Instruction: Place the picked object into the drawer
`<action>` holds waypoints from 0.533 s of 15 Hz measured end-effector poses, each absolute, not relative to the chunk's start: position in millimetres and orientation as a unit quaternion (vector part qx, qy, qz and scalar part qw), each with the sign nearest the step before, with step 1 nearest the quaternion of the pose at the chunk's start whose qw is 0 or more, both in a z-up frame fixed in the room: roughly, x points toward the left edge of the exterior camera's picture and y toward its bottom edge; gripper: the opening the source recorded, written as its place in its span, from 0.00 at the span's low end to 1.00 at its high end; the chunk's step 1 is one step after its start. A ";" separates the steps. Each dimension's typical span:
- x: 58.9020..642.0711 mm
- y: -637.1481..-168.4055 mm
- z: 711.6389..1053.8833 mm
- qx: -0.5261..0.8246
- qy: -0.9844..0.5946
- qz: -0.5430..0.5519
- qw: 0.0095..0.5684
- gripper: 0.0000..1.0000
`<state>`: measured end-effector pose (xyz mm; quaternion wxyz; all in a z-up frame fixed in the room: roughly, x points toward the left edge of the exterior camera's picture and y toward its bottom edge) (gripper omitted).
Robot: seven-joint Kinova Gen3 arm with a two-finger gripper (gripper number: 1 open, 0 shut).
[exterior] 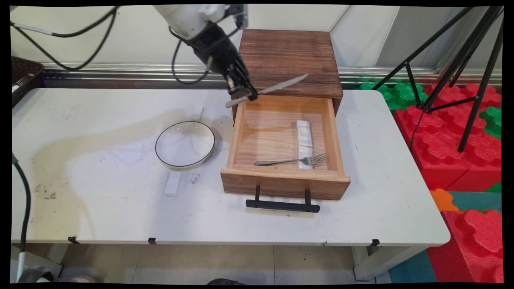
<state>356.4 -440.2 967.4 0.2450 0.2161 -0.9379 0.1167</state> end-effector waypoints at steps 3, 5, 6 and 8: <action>337.7 -450.5 953.4 0.214 -0.939 0.118 0.243 0.00; 329.8 -455.7 945.5 0.212 -0.939 0.119 0.241 0.00; 325.0 -459.0 940.8 0.211 -0.940 0.120 0.241 0.00; 316.9 -465.0 933.5 0.209 -0.940 0.121 0.241 0.00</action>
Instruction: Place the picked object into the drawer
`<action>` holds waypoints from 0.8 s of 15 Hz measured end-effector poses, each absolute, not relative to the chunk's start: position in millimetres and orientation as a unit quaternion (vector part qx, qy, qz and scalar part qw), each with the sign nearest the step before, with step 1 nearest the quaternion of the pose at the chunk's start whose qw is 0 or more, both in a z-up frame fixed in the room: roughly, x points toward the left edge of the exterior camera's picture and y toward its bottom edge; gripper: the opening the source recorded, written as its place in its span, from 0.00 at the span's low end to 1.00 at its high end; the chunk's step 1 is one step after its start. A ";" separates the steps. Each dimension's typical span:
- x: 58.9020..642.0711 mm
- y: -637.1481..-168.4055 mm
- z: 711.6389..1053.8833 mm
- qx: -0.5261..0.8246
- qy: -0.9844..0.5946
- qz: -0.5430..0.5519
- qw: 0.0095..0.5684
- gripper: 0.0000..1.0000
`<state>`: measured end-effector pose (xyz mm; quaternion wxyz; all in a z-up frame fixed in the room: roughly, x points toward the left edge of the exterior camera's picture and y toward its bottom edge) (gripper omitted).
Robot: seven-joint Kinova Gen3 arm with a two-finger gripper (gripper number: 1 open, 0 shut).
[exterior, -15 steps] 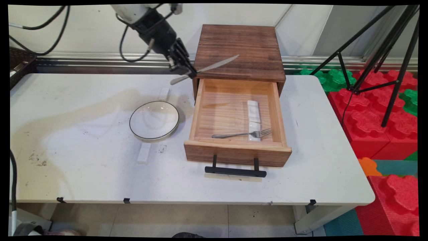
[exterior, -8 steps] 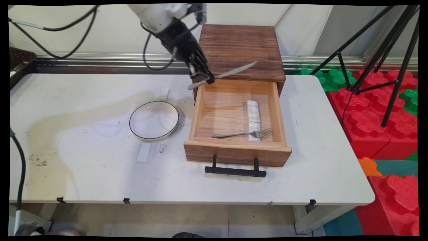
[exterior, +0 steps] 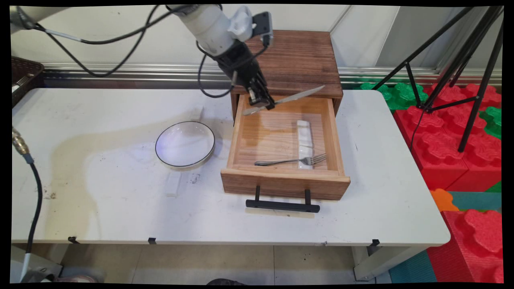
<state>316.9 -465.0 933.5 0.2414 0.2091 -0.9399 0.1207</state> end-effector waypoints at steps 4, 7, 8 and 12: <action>300.7 -479.4 915.4 0.207 -0.940 0.122 0.241 0.00; 294.4 -486.9 904.7 0.207 -0.941 0.123 0.239 0.00; 292.9 -488.7 902.0 0.207 -0.941 0.123 0.238 0.00; 287.5 -497.8 887.5 0.206 -0.942 0.124 0.234 0.00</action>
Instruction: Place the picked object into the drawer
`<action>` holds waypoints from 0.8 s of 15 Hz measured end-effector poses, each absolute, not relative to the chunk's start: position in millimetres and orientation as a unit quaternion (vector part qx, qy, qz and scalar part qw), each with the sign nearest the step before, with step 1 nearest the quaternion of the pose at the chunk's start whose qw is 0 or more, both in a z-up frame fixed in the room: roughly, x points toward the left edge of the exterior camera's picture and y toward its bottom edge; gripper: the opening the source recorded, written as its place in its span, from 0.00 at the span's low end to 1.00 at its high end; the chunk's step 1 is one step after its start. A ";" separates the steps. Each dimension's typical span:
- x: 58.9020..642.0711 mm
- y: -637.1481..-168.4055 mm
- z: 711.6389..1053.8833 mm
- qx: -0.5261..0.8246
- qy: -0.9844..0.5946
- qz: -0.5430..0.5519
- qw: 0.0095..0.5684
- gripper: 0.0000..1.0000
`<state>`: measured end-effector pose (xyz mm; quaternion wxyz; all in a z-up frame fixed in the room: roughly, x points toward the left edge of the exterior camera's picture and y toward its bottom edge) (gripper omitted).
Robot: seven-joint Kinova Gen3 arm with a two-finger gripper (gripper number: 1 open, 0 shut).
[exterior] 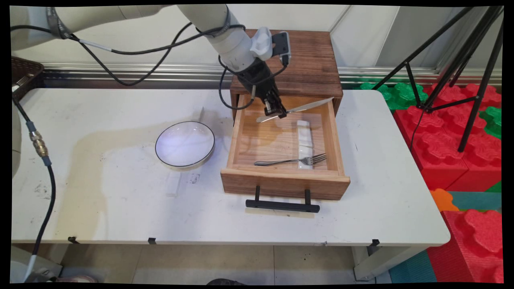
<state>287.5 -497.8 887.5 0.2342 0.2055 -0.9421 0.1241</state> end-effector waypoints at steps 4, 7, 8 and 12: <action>285.2 -504.0 874.2 0.206 -0.944 0.123 0.227 0.00; 285.4 -506.8 866.5 0.209 -0.944 0.123 0.222 0.00; 285.1 -507.7 863.6 0.210 -0.945 0.122 0.221 0.00; 282.4 -510.5 853.2 0.212 -0.946 0.120 0.216 0.00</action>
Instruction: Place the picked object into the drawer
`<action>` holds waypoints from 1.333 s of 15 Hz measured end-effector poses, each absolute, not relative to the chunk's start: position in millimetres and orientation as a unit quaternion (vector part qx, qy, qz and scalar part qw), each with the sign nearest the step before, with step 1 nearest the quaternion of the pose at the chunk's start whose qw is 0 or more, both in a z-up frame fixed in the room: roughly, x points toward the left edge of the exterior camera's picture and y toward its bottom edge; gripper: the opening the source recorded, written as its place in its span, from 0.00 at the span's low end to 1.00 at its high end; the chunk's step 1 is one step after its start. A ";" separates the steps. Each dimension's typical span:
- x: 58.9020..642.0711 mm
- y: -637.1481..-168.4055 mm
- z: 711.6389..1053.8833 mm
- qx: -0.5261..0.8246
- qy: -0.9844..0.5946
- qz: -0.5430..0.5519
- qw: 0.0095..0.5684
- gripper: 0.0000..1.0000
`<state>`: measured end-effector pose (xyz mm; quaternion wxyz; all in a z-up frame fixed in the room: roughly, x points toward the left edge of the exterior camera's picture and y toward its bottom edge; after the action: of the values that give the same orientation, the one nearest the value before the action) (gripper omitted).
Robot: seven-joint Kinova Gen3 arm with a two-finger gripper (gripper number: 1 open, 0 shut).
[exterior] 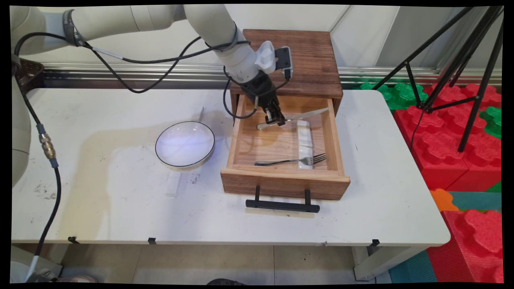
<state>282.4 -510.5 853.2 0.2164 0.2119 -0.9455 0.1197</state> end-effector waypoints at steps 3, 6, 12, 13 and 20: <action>281.2 -511.3 845.0 0.213 -0.947 0.116 0.213 0.00; 280.6 -511.9 839.8 0.214 -0.947 0.114 0.211 0.00; 277.2 -513.6 831.2 0.216 -0.947 0.111 0.211 0.00; 276.6 -513.9 829.9 0.216 -0.947 0.111 0.211 0.00; 274.2 -515.3 822.6 0.218 -0.946 0.109 0.214 0.00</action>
<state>274.2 -515.3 822.6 0.2135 0.2183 -0.9460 0.1089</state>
